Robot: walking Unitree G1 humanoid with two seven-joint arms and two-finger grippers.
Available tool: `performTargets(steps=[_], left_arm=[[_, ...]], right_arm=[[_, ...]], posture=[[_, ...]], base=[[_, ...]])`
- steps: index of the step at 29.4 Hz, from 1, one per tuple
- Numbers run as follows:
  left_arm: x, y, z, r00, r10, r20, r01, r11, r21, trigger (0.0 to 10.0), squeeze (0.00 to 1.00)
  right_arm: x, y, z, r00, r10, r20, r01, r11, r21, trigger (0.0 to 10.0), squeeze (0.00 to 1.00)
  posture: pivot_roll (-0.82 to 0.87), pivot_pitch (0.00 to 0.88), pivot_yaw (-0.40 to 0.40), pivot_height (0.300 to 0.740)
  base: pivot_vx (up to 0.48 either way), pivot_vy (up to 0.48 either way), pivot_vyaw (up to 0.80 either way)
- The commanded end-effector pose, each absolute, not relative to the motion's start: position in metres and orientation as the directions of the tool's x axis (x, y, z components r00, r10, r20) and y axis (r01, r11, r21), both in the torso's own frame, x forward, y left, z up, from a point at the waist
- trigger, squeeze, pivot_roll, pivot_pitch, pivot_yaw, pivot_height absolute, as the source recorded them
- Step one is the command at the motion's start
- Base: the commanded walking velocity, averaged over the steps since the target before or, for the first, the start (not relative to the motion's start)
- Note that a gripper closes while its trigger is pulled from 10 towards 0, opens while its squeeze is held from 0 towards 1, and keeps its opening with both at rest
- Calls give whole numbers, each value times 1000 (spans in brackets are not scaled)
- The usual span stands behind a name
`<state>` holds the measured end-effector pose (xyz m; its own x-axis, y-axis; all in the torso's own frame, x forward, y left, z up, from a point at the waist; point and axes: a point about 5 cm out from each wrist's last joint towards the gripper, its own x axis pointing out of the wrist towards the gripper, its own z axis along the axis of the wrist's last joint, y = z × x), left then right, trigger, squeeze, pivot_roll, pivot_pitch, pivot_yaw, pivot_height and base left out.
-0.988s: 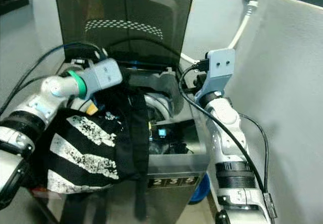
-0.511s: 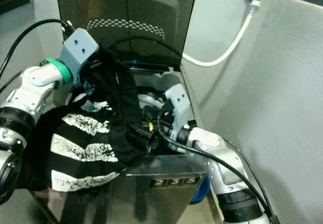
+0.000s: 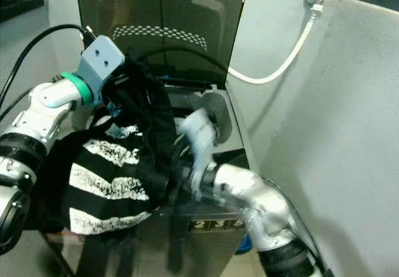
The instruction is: Clothes washing
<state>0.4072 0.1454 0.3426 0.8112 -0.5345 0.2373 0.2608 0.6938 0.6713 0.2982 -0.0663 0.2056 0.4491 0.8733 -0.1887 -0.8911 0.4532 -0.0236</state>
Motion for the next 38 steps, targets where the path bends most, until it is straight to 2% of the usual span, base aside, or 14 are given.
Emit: performTargets(steps=[1,4,5,6,7,8,15,26,38], left_arm=[[406,143,353,799,-538,270,246,701,669,10000,0],[406,143,353,798,-538,271,246,702,668,10000,0],[406,143,354,798,-538,273,246,704,667,10000,0],[406,144,354,798,-538,274,246,704,666,10000,0],[406,144,354,798,-538,274,246,704,666,10000,0],[406,144,354,798,-537,274,246,705,665,10000,0],[406,147,354,801,-533,274,242,706,666,10000,0],[405,152,355,808,-517,282,220,709,670,10000,0],[405,156,355,815,-505,284,208,712,670,10000,0]], right_arm=[[299,-65,195,467,845,-260,-882,467,-65,10000,0],[298,-60,191,467,838,-281,-883,461,-90,10000,0],[299,-55,191,468,836,-284,-882,460,-102,4627,0],[299,-52,192,470,837,-281,-881,461,-104,2941,0],[299,-52,192,470,837,-281,-881,461,-104,2941,0],[300,-49,195,476,840,-261,-878,467,-99,0,0],[307,-48,212,509,843,-175,-861,504,-73,0,0],[315,-42,265,505,859,88,-863,504,33,0,0],[322,-38,273,511,855,86,-858,513,-3,0,0]], posture=[[-23,2,-17,740],[-20,0,-21,740],[-19,0,-22,740],[-19,0,-22,740],[-19,0,-22,740],[-16,0,-26,740],[-14,0,-33,740],[-7,0,-49,740],[0,0,-55,740]], base=[[0,0,0],[0,0,0],[0,0,0],[0,0,0],[0,0,0],[0,0,0],[0,0,0],[0,0,0],[0,0,0]])
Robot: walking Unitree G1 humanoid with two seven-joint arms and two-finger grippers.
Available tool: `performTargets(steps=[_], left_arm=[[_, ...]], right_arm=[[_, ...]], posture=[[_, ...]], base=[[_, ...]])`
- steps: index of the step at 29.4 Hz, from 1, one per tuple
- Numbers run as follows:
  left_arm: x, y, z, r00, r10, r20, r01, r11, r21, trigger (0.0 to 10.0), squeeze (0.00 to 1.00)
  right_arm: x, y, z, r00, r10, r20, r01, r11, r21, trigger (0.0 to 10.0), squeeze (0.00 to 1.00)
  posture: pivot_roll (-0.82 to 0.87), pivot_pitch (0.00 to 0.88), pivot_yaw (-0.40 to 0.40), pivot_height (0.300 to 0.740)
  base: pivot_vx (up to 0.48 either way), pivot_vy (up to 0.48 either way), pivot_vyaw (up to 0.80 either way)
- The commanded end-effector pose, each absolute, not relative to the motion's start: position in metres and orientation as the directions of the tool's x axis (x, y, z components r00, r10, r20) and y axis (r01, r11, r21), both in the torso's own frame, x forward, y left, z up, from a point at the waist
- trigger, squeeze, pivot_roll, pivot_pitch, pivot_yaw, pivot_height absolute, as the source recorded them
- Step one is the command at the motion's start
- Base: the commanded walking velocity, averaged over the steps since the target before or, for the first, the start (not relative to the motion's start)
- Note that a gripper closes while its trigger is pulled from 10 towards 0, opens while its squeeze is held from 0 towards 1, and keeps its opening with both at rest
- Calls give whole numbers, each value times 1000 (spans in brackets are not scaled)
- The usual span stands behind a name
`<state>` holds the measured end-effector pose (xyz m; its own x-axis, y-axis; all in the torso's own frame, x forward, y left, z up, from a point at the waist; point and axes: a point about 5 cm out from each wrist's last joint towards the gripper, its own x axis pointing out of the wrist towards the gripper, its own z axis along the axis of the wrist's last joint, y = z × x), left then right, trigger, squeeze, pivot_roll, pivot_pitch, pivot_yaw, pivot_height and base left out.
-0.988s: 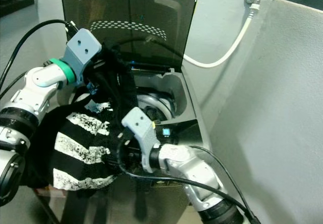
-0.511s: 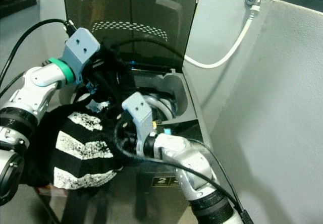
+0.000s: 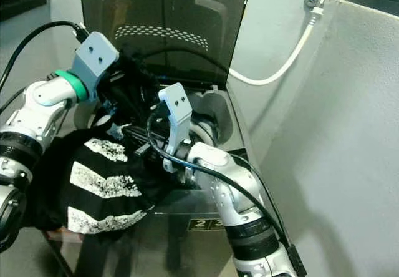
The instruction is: Clothes washing
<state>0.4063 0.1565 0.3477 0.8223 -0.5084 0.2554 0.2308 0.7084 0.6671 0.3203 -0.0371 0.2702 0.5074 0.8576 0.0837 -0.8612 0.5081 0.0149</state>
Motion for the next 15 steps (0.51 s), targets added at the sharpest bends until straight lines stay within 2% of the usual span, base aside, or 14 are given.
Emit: performTargets(steps=[1,6,7,8,10,11,12,14,15], left_arm=[[405,156,355,816,-504,285,206,712,671,10000,0],[405,158,355,821,-499,278,199,706,680,10000,0],[406,159,355,828,-487,277,185,705,685,10000,0],[407,159,358,840,-456,294,144,709,690,10000,0],[407,158,359,840,-453,298,139,711,689,10000,0],[407,154,358,832,-476,284,165,702,692,10000,0],[408,151,355,827,-498,259,194,687,700,10000,0],[410,145,339,832,-530,166,247,621,744,10000,0],[411,143,330,838,-531,130,266,603,752,10000,0]], right_arm=[[322,-38,273,511,856,80,-858,514,-14,0,0],[327,-39,274,537,839,82,-841,540,-17,0,0],[330,-41,274,568,819,80,-819,572,-47,0,0],[338,-45,279,641,757,128,-753,652,-87,0,0],[340,-46,281,656,741,144,-737,670,-89,0,0],[338,-46,283,628,762,156,-761,644,-80,5176,0],[334,-45,284,590,793,152,-791,605,-87,9922,0],[330,-46,283,569,811,136,-801,584,-132,10000,0],[332,-48,282,586,800,128,-789,600,-133,10000,0]], posture=[[0,0,-55,740],[2,0,-55,740],[4,0,-54,740],[5,0,-52,740],[5,0,-52,740],[3,0,-48,740],[2,0,-47,740],[1,0,-45,740],[1,0,-45,740]], base=[[0,0,0],[0,0,0],[0,0,0],[0,0,0],[0,0,0],[0,0,0],[0,0,0],[0,0,0],[0,0,0]])
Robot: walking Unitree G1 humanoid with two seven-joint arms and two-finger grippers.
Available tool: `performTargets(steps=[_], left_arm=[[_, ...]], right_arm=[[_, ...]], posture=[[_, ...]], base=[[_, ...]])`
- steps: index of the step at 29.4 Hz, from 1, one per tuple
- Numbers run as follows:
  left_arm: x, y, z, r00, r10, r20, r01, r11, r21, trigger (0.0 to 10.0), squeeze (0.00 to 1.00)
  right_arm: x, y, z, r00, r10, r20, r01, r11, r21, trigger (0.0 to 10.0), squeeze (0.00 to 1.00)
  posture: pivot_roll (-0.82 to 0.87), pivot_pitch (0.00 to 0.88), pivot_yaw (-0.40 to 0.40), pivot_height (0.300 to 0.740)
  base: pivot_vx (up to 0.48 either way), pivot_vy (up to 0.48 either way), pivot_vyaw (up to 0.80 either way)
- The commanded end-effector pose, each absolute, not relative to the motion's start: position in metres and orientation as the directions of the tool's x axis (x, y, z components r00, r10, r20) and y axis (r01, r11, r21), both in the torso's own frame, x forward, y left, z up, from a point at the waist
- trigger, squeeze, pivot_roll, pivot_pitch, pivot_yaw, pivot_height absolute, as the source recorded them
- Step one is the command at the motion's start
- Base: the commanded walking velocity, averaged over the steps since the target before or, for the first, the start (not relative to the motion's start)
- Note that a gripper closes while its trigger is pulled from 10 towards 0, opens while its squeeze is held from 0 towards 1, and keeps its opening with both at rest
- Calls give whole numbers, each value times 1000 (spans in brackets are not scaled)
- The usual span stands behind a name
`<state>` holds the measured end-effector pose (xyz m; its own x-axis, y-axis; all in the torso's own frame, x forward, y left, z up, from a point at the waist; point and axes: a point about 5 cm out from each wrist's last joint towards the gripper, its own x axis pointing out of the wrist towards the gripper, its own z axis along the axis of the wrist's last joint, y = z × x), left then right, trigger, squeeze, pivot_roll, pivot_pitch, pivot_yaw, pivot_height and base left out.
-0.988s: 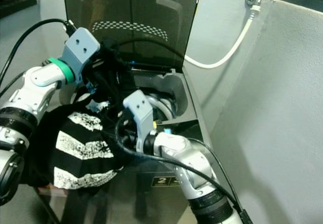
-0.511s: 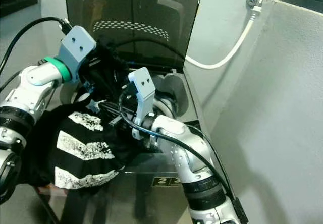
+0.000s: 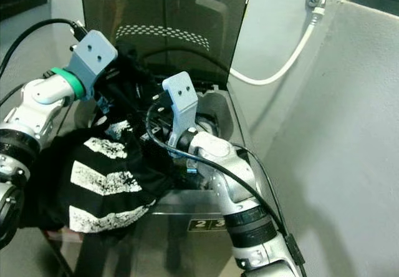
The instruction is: Clothes washing
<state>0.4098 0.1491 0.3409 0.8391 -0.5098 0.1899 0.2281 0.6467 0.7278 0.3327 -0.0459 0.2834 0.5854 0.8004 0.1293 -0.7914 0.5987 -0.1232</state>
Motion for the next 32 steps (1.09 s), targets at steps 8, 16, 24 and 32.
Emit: performTargets(steps=[8,16,24,32], left_arm=[[417,135,282,870,-493,-1,332,583,742,10000,1000],[417,135,283,859,-511,-23,370,590,718,10000,1000],[417,141,297,852,-523,31,367,637,678,10000,1000],[415,139,314,832,-549,87,364,657,661,10000,1000]], right_arm=[[353,-81,273,784,614,94,-601,788,-136,10000,0],[355,-95,269,807,588,55,-573,802,-168,10000,0],[359,-105,269,845,530,71,-515,843,-158,10000,0],[361,-102,269,852,517,83,-504,852,-143,10000,0]], posture=[[-14,1,-25,740],[-15,6,-16,740],[-9,1,-10,740],[1,0,-10,740]], base=[[0,0,0],[0,0,0],[0,0,0],[0,0,0]])
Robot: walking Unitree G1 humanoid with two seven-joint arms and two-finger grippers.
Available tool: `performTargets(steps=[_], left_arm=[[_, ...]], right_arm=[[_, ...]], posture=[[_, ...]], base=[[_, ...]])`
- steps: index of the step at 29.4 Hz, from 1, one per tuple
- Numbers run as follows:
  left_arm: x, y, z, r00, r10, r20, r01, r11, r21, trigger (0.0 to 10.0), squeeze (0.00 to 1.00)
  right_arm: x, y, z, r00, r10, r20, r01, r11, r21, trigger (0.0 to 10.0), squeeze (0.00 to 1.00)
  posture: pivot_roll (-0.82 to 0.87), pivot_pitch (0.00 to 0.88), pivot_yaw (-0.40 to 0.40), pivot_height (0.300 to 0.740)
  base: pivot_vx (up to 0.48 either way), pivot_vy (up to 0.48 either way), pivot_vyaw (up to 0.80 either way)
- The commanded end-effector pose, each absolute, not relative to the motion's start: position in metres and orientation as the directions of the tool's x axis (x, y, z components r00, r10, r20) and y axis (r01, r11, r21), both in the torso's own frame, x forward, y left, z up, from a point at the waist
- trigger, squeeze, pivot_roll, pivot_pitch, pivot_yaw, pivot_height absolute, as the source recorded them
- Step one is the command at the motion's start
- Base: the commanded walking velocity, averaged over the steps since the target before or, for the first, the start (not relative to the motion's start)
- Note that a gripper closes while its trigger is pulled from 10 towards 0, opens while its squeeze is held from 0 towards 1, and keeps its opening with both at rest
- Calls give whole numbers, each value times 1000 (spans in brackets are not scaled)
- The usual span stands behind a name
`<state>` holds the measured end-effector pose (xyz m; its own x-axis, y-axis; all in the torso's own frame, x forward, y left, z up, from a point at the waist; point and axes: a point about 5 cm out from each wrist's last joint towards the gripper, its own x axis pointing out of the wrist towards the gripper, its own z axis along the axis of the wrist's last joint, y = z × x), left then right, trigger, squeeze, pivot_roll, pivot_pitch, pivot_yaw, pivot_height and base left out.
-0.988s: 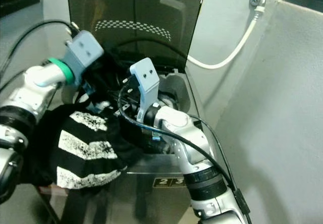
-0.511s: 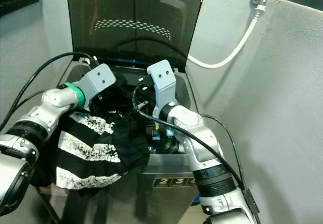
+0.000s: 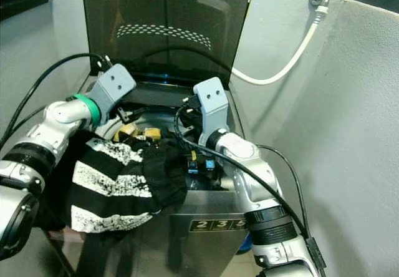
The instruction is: Clothes washing
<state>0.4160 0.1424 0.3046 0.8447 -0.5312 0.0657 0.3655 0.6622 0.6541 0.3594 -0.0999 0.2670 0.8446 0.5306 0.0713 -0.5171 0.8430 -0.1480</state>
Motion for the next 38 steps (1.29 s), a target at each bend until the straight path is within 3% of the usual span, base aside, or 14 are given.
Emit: performTargets(steps=[1,4,5,9,10,12,14,18,24,29,34,35,36,38], left_arm=[[414,139,317,828,-551,107,355,662,660,10000,1000],[413,140,323,827,-545,139,341,683,646,10000,878],[412,140,328,822,-543,173,333,704,627,10000,0],[410,137,336,795,-564,224,358,735,576,10000,0],[399,125,349,701,-643,307,452,735,506,10000,0],[399,125,349,701,-643,307,452,735,506,10000,0],[370,109,361,552,-731,402,557,682,474,10000,0],[360,107,357,547,-735,401,546,676,495,10000,0],[341,137,329,742,-598,304,360,737,572,10000,0],[329,173,315,832,-484,273,280,789,547,10000,0],[323,189,311,846,-427,319,237,838,491,10000,0],[314,187,309,825,-434,362,248,854,457,10000,0],[305,180,307,794,-459,398,274,856,439,10000,0],[305,180,307,794,-459,398,274,856,439,10000,0]], right_arm=[[360,-101,268,849,522,82,-509,849,-142,10000,0],[360,-99,267,846,527,81,-514,846,-141,10000,0],[360,-99,267,844,531,80,-517,844,-141,10000,0],[360,-99,266,844,530,83,-517,844,-141,10000,0],[360,-99,267,847,525,89,-511,848,-140,10000,0],[360,-99,267,847,525,89,-511,848,-140,10000,0],[359,-99,267,852,514,102,-501,856,-129,10000,0],[359,-98,267,853,510,108,-498,858,-124,10000,0],[356,-92,263,832,546,101,-535,837,-116,10000,0],[350,-81,255,771,633,70,-622,772,-132,10000,0],[347,-75,253,735,676,64,-665,735,-131,10000,0],[346,-73,252,716,695,64,-685,717,-125,10000,318],[345,-71,251,697,714,65,-706,699,-113,10000,816],[345,-71,251,697,714,65,-706,699,-113,10000,816]], posture=[[4,0,-14,740],[6,0,-17,740],[6,0,-17,740],[6,0,-20,740],[7,0,-20,740],[7,0,-20,740],[6,0,-20,740],[6,0,-22,740],[15,0,-30,740],[25,0,-44,740],[27,0,-48,740],[28,6,-59,740],[27,5,-60,740],[27,5,-60,740]], base=[[0,0,0],[0,0,0],[0,0,0],[0,0,0],[0,0,0],[0,0,0],[0,0,0],[0,0,0],[0,0,0],[0,0,0],[0,0,0],[0,0,0],[0,0,0],[0,0,0]])
